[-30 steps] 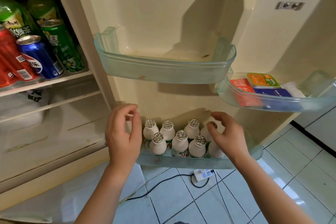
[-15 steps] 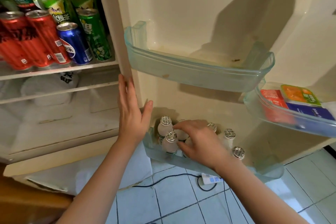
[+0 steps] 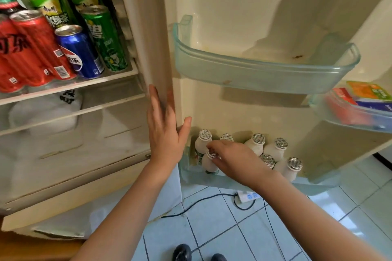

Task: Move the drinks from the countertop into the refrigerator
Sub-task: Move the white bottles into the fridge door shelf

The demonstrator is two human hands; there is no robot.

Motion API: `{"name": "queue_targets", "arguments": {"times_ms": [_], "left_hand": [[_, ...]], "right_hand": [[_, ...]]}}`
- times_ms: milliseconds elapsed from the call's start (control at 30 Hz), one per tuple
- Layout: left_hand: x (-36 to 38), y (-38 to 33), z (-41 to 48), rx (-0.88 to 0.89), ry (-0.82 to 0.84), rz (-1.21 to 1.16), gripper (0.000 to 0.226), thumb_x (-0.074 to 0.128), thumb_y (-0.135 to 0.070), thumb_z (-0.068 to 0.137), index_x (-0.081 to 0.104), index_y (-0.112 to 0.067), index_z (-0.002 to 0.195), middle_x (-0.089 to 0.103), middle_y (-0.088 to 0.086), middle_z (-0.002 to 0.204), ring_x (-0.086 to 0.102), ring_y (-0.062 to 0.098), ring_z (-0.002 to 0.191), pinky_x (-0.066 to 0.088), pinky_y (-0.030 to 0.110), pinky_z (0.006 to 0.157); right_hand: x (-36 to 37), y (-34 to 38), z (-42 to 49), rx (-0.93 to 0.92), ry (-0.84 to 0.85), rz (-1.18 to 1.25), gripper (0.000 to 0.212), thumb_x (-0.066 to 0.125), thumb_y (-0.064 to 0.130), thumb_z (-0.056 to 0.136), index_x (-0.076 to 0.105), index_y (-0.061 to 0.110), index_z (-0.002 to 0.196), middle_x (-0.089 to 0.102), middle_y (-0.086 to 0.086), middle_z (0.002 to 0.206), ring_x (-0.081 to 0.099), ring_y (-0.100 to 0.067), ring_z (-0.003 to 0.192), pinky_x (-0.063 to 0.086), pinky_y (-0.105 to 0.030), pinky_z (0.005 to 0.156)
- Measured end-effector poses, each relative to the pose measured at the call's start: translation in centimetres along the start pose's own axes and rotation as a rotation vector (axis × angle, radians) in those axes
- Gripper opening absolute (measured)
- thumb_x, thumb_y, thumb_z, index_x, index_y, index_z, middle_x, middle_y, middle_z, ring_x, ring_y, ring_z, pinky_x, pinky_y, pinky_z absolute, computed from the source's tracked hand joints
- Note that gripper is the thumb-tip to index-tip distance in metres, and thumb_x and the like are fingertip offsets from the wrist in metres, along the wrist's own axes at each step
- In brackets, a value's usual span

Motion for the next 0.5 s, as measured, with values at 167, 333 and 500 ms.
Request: {"name": "queue_targets", "arguments": {"times_ms": [167,333,500], "left_hand": [[0.6,0.9,0.0,0.118,-0.013,-0.037,0.054,0.048,-0.029,0.093,0.026,-0.005,0.136,0.006,0.035,0.148,0.018,0.051,0.139,0.029,0.056,0.108],[1.0,1.4,0.1,0.172,-0.035,-0.091,0.051,0.044,-0.031,0.094,0.029,-0.003,0.134,0.003,0.032,0.145,0.019,0.052,0.137,0.031,0.057,0.106],[1.3,1.7,0.2,0.201,-0.058,-0.123,0.049,0.04,-0.036,0.097,0.03,-0.005,0.133,0.006,0.035,0.144,0.016,0.047,0.138,0.028,0.058,0.108]], "right_hand": [[1.2,1.2,0.1,0.139,-0.092,0.091,0.038,0.049,0.037,0.094,0.047,0.021,0.129,0.056,-0.002,0.125,0.058,-0.026,0.104,0.044,-0.033,0.078],[1.7,2.6,0.1,0.146,-0.216,0.179,0.037,0.056,0.034,0.092,0.053,0.019,0.125,0.06,-0.002,0.117,0.059,-0.024,0.101,0.043,-0.033,0.076],[2.1,3.9,0.7,0.153,-0.273,0.183,0.035,0.057,0.035,0.091,0.056,0.02,0.123,0.062,0.001,0.114,0.058,-0.019,0.1,0.037,-0.026,0.071]]}}
Point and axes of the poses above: each hand's wrist, its own z-axis towards the middle knuckle, its own x-axis out of the palm, y = z × x, the point moved 1 cm from there along z, towards the middle knuckle
